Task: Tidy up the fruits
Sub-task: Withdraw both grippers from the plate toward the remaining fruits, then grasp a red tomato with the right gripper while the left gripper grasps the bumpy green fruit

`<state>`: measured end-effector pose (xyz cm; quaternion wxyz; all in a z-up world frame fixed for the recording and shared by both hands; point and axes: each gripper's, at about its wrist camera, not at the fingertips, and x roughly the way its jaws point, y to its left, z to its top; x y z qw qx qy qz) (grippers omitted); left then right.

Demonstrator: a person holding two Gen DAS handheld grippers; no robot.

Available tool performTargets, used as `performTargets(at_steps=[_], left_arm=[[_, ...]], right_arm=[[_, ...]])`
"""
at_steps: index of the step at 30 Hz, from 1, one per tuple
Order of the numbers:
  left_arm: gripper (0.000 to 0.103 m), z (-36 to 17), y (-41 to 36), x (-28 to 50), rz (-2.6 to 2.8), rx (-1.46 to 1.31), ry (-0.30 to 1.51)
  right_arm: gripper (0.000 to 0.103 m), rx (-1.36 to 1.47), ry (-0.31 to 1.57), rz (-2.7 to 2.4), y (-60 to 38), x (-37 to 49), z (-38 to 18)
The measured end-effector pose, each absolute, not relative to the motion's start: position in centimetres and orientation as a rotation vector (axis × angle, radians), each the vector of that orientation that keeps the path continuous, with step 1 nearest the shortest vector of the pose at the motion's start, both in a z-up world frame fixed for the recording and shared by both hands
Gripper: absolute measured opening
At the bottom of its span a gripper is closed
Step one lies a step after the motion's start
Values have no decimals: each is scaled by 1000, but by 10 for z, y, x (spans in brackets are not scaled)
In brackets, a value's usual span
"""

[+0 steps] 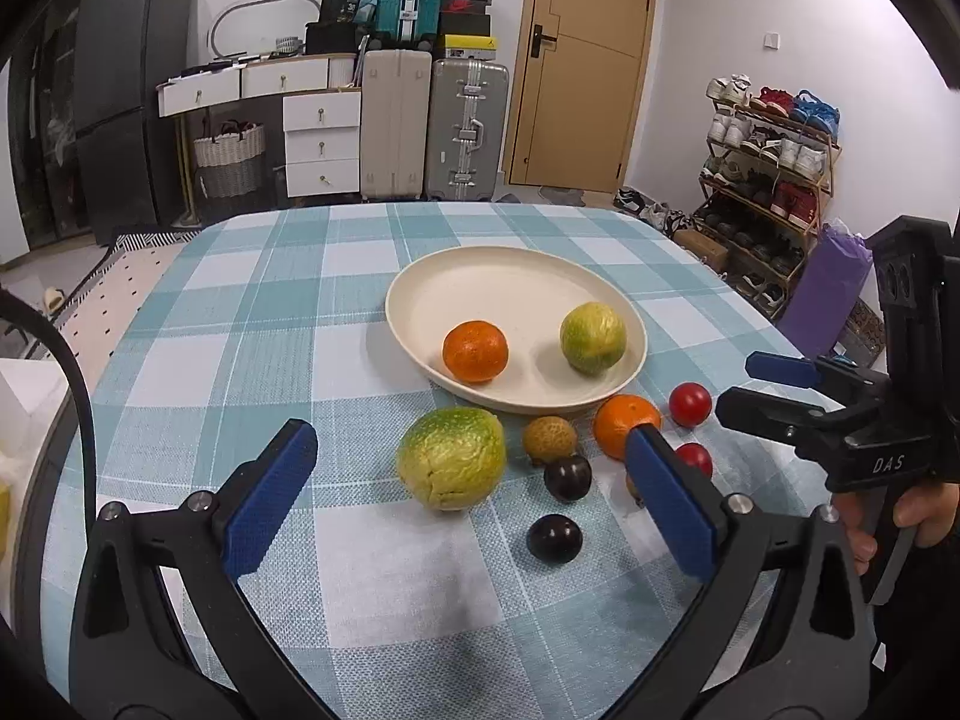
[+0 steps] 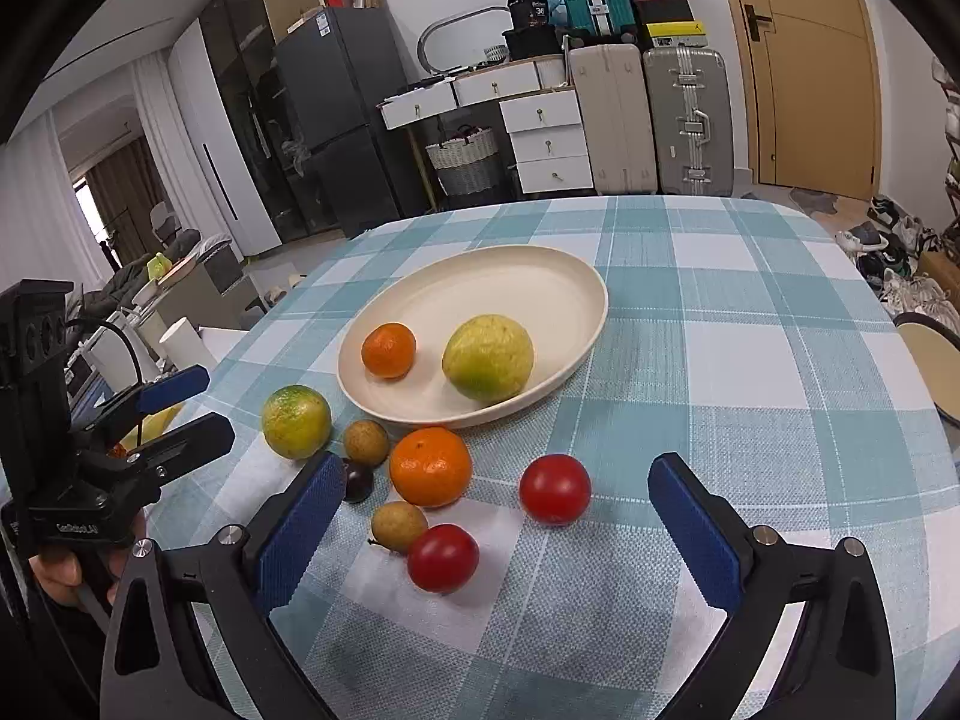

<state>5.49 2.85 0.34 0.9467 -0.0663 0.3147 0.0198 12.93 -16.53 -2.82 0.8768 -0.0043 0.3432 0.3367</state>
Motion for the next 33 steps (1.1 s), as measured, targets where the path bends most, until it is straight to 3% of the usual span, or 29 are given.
performTargets(at_steps=[27, 29, 33], left_arm=[[102, -24, 48, 72, 77, -205, 715], [102, -25, 49, 72, 77, -213, 719], [102, -27, 50, 73, 81, -217, 718]], right_arm=[[102, -23, 830, 587, -176, 154, -53], [100, -12, 828, 596, -177, 153, -53], [85, -8, 836, 612, -175, 155, -54]])
